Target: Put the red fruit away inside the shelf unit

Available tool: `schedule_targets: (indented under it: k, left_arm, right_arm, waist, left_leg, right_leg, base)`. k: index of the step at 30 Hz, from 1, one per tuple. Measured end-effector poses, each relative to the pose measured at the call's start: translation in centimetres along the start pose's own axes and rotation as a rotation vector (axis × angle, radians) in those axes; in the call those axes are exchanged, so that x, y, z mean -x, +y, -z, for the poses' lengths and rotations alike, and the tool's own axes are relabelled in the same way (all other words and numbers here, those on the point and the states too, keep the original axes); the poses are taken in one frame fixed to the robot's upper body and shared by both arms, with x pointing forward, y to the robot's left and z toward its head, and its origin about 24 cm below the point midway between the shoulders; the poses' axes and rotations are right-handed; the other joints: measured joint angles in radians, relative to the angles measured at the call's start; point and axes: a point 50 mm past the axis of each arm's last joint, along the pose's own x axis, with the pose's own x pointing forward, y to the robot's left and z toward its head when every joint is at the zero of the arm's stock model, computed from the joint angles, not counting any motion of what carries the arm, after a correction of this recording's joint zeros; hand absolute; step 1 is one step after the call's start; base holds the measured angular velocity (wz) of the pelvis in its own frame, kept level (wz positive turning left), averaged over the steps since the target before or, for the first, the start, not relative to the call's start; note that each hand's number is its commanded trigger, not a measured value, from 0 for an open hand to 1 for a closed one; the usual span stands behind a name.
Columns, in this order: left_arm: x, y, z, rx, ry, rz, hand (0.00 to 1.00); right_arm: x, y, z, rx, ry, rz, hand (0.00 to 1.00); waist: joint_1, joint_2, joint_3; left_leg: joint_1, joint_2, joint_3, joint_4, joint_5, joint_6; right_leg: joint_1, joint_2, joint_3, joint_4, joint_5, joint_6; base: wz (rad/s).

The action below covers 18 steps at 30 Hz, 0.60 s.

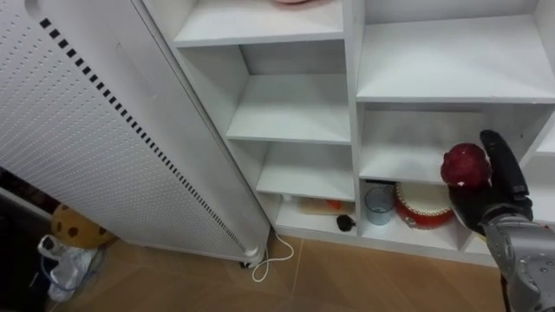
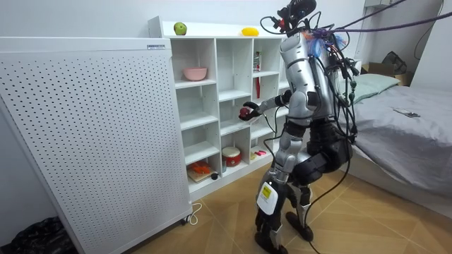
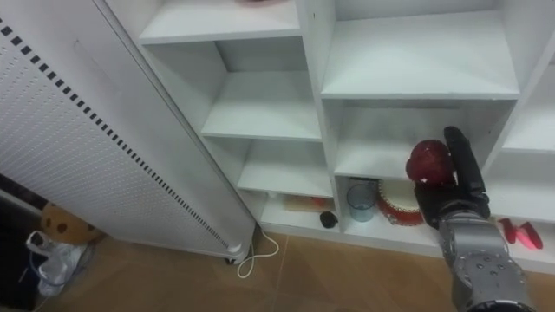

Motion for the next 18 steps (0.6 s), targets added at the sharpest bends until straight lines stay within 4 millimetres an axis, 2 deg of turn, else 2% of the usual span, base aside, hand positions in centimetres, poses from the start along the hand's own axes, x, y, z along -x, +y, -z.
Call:
schedule_targets:
  k: [18]
  left_arm:
    - [0.34, 0.25, 0.64, 0.000, -0.007, -0.009, 0.00]
  right_arm:
    - [0.05, 0.26, -0.24, -0.011, -0.018, -0.003, 0.00]
  waist:
    - [-0.004, 0.000, 0.0002]
  left_leg:
    - [-0.002, 0.000, -0.001, 0.002, -0.008, 0.003]
  right_leg:
    - [0.000, 0.000, -0.002, -0.001, -0.005, 0.003]
  base:
    - [0.00]
